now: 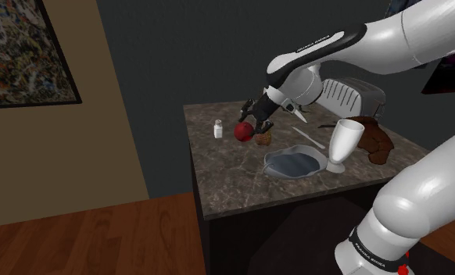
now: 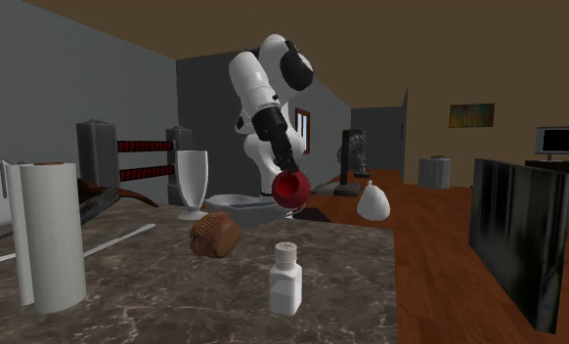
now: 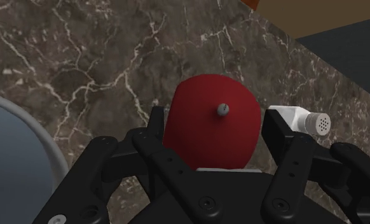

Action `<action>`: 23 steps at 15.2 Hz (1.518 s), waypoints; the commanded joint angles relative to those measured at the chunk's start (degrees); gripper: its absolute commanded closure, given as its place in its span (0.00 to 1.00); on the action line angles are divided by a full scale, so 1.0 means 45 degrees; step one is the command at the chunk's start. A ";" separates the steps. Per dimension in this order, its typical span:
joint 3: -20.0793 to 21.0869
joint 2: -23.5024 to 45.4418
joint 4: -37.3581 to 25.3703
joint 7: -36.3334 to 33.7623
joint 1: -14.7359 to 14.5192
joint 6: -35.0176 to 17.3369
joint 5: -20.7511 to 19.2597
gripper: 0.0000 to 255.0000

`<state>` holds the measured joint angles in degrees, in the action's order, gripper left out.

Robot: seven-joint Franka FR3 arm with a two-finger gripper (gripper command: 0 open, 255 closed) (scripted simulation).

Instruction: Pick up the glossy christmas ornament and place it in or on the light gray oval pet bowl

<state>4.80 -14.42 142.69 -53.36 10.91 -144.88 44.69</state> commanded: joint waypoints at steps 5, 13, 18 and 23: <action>0.0059 -0.0602 -0.0416 -0.0903 0.0244 0.0876 -0.0788 1.00; 0.0086 -0.1211 -0.1153 -0.1872 0.0519 0.2075 -0.1596 1.00; -0.0641 -0.3591 0.0537 -0.1369 0.0960 0.3193 -0.1920 1.00; -0.1494 -0.5966 0.1871 -0.0986 0.1645 0.4665 -0.2669 1.00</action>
<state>-0.93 -39.17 150.09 -58.31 17.57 -125.46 33.54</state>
